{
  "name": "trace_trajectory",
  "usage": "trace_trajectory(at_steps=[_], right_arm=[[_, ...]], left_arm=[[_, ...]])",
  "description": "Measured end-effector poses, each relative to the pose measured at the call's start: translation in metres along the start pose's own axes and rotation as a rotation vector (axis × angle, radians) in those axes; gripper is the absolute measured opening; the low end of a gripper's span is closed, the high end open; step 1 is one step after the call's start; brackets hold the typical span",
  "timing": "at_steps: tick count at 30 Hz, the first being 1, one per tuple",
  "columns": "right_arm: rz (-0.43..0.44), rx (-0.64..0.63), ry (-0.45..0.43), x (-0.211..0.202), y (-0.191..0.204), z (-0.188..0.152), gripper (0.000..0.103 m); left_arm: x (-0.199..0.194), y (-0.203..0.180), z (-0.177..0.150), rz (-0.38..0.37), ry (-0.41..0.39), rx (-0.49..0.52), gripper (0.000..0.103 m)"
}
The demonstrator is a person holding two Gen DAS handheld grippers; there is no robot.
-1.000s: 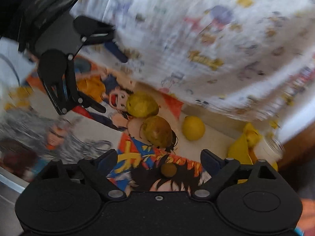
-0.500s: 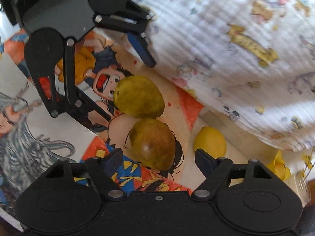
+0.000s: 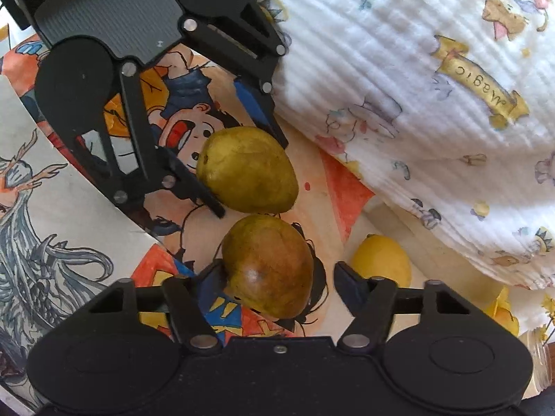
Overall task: Organize fruits
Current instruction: 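Grasp a yellow-green pear with the left tool while the right tool grasps a brown pear, then carry both held pears over the metal tray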
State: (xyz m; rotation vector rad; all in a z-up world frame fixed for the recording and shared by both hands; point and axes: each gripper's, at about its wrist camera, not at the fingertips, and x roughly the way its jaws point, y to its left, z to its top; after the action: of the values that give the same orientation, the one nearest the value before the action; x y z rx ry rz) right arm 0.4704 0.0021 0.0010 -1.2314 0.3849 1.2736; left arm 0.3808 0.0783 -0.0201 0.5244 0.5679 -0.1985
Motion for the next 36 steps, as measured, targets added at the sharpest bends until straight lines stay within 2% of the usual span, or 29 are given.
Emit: trace_trajectory(at_steps=[1, 7, 9, 13, 15, 19, 22, 27, 36], right_arm=[[0.008, 0.009, -0.003, 0.000, 0.000, 0.000, 0.055], [-0.035, 0.100, -0.035, -0.003, 0.005, -0.006, 0.055], [-0.072, 0.145, -0.056, -0.004, 0.010, -0.010, 0.055], [-0.182, 0.210, -0.096, -0.004, 0.025, -0.015, 0.054], [-0.254, 0.197, -0.107, -0.003, 0.037, -0.015, 0.054], [-0.400, 0.059, -0.102, 0.001, 0.064, -0.015, 0.054], [-0.487, 0.007, -0.098, 0.004, 0.074, -0.017, 0.054], [-0.603, -0.028, -0.104, 0.000, 0.078, -0.017, 0.054], [-0.730, -0.014, -0.133, -0.040, 0.087, -0.011, 0.054]], left_arm=[[-0.001, 0.000, 0.000, -0.004, 0.000, -0.008, 0.061], [-0.002, 0.007, -0.002, -0.003, 0.003, -0.096, 0.060], [-0.003, 0.010, -0.003, 0.000, 0.011, -0.159, 0.060], [-0.005, 0.020, -0.004, 0.022, 0.039, -0.360, 0.060], [-0.007, 0.022, -0.006, 0.033, 0.039, -0.446, 0.059], [-0.011, 0.026, -0.013, 0.053, 0.031, -0.606, 0.059], [-0.015, 0.032, -0.019, 0.055, 0.028, -0.698, 0.059], [-0.017, 0.038, -0.029, 0.049, 0.016, -0.786, 0.059], [-0.030, 0.034, -0.032, 0.036, -0.003, -0.838, 0.059]])
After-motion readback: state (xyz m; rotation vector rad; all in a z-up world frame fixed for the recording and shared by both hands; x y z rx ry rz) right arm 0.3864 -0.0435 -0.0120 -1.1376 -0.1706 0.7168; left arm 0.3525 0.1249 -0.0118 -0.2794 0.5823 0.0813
